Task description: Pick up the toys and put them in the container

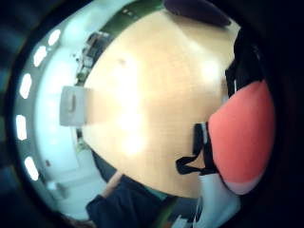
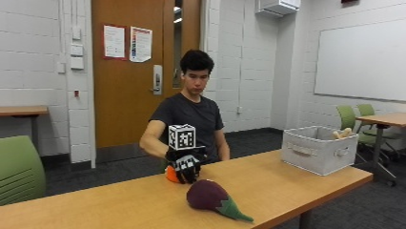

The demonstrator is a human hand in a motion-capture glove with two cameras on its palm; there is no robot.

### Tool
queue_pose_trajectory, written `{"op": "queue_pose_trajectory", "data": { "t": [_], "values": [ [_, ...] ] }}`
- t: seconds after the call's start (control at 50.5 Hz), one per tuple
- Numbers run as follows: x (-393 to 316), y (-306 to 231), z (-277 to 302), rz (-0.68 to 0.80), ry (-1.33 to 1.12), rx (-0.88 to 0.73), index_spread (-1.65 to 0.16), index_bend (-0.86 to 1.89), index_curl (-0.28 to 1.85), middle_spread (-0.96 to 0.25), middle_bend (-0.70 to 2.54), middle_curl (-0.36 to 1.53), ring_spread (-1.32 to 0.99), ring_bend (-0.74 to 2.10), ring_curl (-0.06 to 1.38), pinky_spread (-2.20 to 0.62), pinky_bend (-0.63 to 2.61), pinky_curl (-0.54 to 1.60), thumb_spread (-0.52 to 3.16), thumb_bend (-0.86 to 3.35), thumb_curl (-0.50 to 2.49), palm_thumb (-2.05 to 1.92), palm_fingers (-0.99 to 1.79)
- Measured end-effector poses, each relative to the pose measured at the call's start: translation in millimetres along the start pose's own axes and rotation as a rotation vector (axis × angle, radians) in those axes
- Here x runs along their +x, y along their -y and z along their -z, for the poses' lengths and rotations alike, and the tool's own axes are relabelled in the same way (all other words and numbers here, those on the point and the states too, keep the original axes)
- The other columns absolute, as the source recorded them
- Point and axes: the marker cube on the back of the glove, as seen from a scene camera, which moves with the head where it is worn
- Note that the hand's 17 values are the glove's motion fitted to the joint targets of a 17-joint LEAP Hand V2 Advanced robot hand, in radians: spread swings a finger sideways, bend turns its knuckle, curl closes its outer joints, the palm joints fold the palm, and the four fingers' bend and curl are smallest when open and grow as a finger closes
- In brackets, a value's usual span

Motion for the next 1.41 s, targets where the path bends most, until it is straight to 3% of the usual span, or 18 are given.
{"op": "queue_pose_trajectory", "data": {
  "t": [0.099, 0.218, 0.336, 0.495, 0.772, 1.168, 1.247, 1.326, 1.405],
  "values": [
    [-5, 2, 3, 0.009, -0.049, 0.02, -0.37, 0.62, 0.67, -0.37, 0.49, 0.48, -0.47, 0.79, 0.34, -0.25, 0.71, 0.31, 1.17, 0.21, 0.42, 0.5, 0.9],
    [-7, 10, 6, 0.014, -0.042, -0.097, -0.38, 0.52, 0.73, -0.41, 0.6, 0.54, -0.49, 0.89, 0.39, -0.38, 0.78, 0.34, 1.01, 0.24, 0.52, 0.63, 1.09],
    [-8, 28, 26, 0.001, 0.002, -0.146, -0.4, 0.48, 0.81, -0.43, 0.66, 0.58, -0.49, 0.96, 0.44, -0.43, 0.8, 0.36, 0.89, 0.24, 0.59, 0.67, 1.1],
    [-37, 52, 87, 0.002, 0.034, -0.094, -0.43, 0.41, 0.93, -0.45, 0.7, 0.61, -0.47, 1.03, 0.47, -0.45, 0.82, 0.37, 0.79, 0.23, 0.66, 0.68, 1.09],
    [-155, 104, 220, 0.119, 0.052, 0.104, -0.48, 0.33, 1.15, -0.46, 0.72, 0.66, -0.46, 1.06, 0.49, -0.45, 0.84, 0.38, 0.71, 0.2, 0.78, 0.66, 1.07],
    [-355, 145, 290, 0.306, 0.128, 0.166, -0.52, 0.22, 1.39, -0.47, 0.72, 0.72, -0.46, 1.06, 0.5, -0.45, 0.85, 0.38, 0.65, 0.17, 0.92, 0.65, 1.1],
    [-406, 136, 293, 0.437, 0.152, 0.166, -0.52, 0.21, 1.43, -0.47, 0.72, 0.73, -0.46, 1.07, 0.51, -0.45, 0.85, 0.38, 0.64, 0.16, 0.94, 0.64, 1.1],
    [-451, 121, 291, 0.849, 0.095, 0.193, -0.52, 0.2, 1.46, -0.47, 0.72, 0.74, -0.46, 1.08, 0.51, -0.45, 0.85, 0.38, 0.63, 0.16, 0.97, 0.64, 1.11],
    [-509, 116, 295, 0.735, 0.093, 0.171, -0.53, 0.19, 1.49, -0.47, 0.72, 0.75, -0.45, 1.09, 0.51, -0.45, 0.85, 0.38, 0.63, 0.16, 0.99, 0.64, 1.11]
  ]
}}
